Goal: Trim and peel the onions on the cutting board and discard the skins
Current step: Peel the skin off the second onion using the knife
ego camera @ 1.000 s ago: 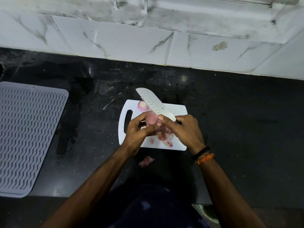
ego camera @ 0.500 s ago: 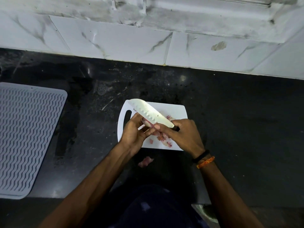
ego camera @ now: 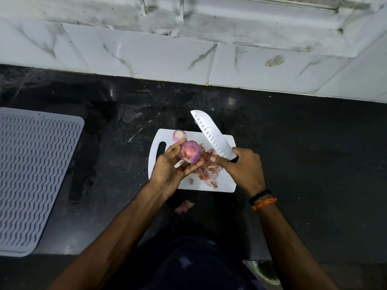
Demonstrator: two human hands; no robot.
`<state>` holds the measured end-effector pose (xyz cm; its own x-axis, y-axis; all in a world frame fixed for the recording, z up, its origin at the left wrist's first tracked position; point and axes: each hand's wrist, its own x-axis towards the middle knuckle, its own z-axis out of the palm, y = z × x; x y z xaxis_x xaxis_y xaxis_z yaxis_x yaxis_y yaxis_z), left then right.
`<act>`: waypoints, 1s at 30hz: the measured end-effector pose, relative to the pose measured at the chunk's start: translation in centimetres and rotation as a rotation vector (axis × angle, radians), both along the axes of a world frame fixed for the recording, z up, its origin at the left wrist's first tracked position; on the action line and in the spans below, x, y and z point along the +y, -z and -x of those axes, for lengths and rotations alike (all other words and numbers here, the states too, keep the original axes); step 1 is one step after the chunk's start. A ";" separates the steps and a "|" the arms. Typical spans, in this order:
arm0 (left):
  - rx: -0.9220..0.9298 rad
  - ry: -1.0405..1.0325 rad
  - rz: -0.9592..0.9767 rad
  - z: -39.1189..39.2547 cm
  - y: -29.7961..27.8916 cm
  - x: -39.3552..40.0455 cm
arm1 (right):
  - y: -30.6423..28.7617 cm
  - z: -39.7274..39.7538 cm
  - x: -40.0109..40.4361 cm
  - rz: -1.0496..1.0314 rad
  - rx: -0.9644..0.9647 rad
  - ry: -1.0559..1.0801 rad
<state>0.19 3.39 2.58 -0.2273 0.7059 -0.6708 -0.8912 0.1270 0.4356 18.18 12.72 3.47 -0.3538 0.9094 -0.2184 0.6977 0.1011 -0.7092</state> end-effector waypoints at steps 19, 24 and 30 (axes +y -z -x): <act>0.276 0.269 0.027 -0.1 -0.8 -0.3 | -0.6 1.9 -0.2 -0.170 0.047 -0.228; 0.345 0.352 0.078 0.0 -0.6 -0.3 | -1.0 1.9 0.2 -0.261 -0.020 -0.307; 0.279 0.341 0.060 0.6 -0.1 -0.6 | -0.4 2.3 0.4 -0.282 -0.103 -0.335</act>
